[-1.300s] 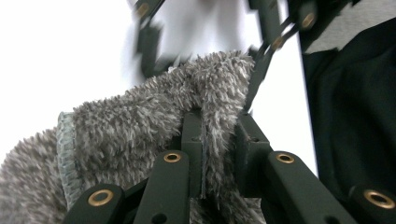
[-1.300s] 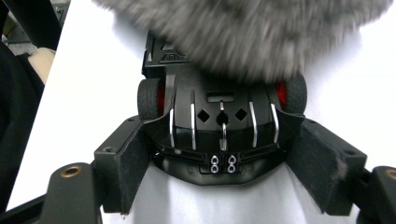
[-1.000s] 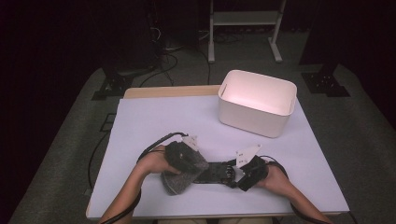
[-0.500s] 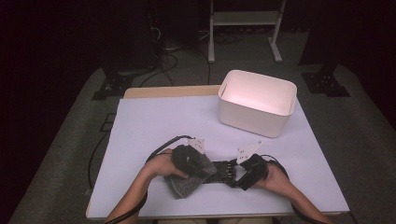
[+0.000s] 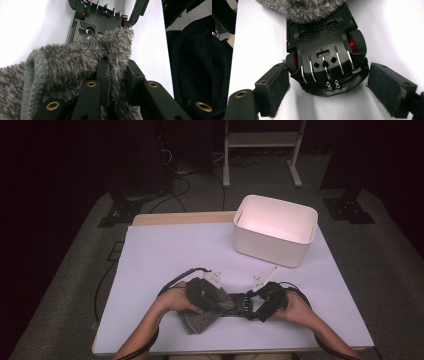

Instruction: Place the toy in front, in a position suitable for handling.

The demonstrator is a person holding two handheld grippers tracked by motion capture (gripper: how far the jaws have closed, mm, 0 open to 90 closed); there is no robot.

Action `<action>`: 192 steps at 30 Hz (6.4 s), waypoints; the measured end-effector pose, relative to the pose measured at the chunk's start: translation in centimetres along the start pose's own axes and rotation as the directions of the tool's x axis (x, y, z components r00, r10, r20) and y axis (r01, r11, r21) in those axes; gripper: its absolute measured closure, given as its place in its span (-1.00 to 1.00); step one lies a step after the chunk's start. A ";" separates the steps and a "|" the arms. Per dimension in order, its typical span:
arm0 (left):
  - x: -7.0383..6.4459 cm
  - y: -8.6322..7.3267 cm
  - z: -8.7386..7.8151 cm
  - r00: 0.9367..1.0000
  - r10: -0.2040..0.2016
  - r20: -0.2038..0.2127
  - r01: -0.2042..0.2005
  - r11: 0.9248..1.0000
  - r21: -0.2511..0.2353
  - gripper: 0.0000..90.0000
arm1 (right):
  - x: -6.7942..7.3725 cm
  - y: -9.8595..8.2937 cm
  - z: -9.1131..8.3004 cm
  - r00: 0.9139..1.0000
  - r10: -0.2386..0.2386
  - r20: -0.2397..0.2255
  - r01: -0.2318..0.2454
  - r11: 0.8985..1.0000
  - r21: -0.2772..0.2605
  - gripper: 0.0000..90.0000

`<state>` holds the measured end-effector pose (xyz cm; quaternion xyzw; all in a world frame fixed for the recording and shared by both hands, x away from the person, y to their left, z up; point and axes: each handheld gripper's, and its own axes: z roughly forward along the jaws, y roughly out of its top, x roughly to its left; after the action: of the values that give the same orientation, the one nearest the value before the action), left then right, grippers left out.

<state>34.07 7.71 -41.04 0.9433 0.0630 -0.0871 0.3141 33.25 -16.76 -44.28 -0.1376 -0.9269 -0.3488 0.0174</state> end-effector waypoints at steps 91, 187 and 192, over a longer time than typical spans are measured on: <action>-2.1 3.4 -3.9 0.998 0.064 -0.026 -0.065 0.997 -0.043 0.74 | 2.4 0.7 1.0 0.988 -0.156 -0.009 0.154 0.985 -0.083 0.26; -2.1 4.1 -1.2 0.994 0.103 -0.031 -0.104 0.994 -0.032 0.76 | 2.6 -1.1 0.0 0.994 -0.102 0.025 0.105 0.981 -0.161 0.25; -2.3 5.1 0.0 0.991 0.131 -0.005 -0.131 0.991 -0.020 0.74 | 3.0 -1.1 0.0 0.993 -0.117 0.036 0.121 0.981 -0.149 0.25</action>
<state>32.73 3.51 -37.65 0.9423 0.0021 -0.0640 0.3285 30.08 -16.84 -44.60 -0.0876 -0.9045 -0.4166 -0.0265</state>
